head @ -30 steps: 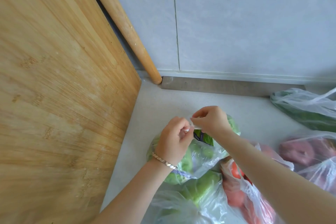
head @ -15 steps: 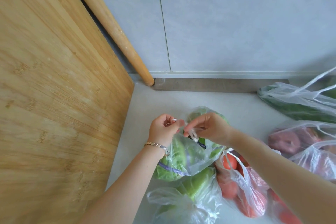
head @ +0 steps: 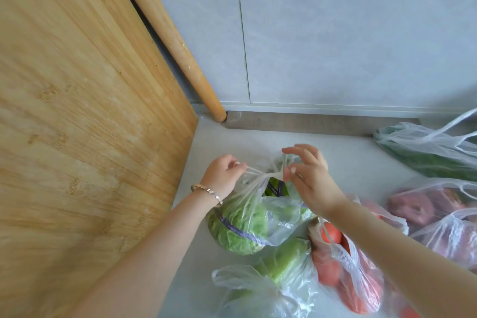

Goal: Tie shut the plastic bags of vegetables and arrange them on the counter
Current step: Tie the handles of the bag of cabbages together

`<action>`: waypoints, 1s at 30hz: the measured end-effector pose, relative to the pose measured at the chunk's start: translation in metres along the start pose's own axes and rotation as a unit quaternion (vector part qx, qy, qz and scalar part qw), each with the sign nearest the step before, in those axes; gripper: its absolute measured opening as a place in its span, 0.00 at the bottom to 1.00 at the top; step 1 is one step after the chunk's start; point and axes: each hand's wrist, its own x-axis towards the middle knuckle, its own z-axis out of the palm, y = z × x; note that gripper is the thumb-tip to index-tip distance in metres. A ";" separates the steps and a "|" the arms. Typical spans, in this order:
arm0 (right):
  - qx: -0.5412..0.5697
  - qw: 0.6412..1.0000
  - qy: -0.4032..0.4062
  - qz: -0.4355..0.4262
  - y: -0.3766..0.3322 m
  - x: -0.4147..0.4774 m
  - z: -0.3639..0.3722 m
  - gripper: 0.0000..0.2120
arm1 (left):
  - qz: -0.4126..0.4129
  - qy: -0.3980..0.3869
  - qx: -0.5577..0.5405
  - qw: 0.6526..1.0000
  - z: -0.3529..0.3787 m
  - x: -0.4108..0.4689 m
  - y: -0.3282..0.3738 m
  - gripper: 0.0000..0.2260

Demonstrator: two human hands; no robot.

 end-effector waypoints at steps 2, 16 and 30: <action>-0.074 0.997 0.008 -0.038 0.014 -0.014 0.004 0.20 | -0.004 -0.023 0.094 0.995 0.002 0.003 -0.014 0.15; 0.175 0.982 0.053 0.036 -0.018 -0.045 -0.013 0.16 | -0.121 -0.078 -0.149 0.978 0.013 0.010 0.009 0.13; 0.384 0.905 0.088 0.160 -0.042 -0.018 0.022 0.18 | -0.113 -0.078 -0.515 0.846 0.038 0.005 0.033 0.13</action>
